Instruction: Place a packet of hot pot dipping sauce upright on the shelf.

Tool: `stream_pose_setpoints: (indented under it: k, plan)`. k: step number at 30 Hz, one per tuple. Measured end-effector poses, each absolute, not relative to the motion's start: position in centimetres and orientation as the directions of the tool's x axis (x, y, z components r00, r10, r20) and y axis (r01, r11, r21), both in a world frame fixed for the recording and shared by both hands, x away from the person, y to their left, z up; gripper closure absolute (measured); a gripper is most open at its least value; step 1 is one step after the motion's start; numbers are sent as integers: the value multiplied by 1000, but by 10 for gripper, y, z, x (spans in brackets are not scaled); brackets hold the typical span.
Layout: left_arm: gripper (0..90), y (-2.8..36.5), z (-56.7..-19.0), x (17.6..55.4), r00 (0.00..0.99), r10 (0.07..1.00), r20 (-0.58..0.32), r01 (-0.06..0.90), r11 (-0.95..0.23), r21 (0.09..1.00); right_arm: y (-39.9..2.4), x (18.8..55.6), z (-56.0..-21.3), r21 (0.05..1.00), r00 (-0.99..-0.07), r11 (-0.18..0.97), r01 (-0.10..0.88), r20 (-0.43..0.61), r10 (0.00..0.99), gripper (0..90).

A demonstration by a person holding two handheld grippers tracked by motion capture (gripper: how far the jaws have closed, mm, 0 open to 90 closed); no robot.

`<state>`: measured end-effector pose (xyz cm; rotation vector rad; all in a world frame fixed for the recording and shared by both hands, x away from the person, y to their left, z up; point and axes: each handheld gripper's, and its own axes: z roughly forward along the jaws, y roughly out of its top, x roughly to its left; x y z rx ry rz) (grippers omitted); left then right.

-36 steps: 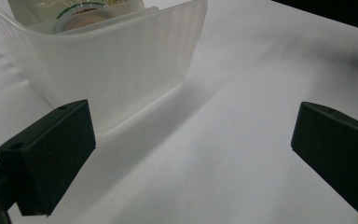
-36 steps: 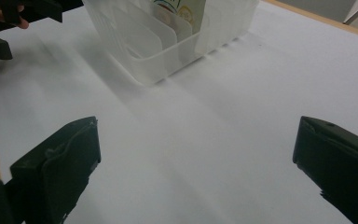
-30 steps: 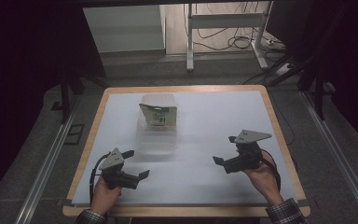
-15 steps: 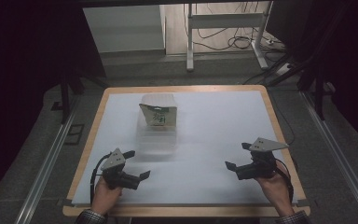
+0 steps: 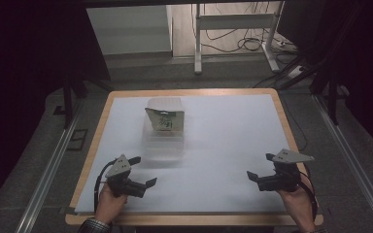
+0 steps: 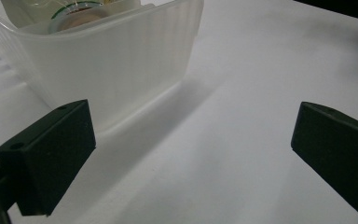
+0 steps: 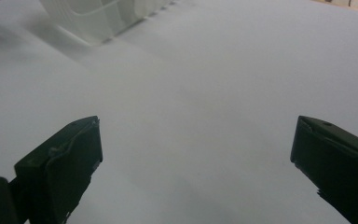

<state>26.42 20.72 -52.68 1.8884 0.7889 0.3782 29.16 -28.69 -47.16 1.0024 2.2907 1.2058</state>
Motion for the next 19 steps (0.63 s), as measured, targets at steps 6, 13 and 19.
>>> stream_pose_setpoints:
  k: [6, 13, 19]
  plan:
    - [0, 208, -527, 264, 734, 675, -82, 352, -274, 895, -300, 288, -478, 806, -650, 386, 449, -1, 760, 21]
    - [0, 207, -527, 264, 732, 677, -77, 354, -281, 892, -308, 289, -489, 772, -628, 401, 494, -3, 779, 17]
    - [0, 206, -527, 265, 731, 678, -76, 357, -286, 889, -310, 292, -493, 761, -627, 401, 509, 9, 779, 11]
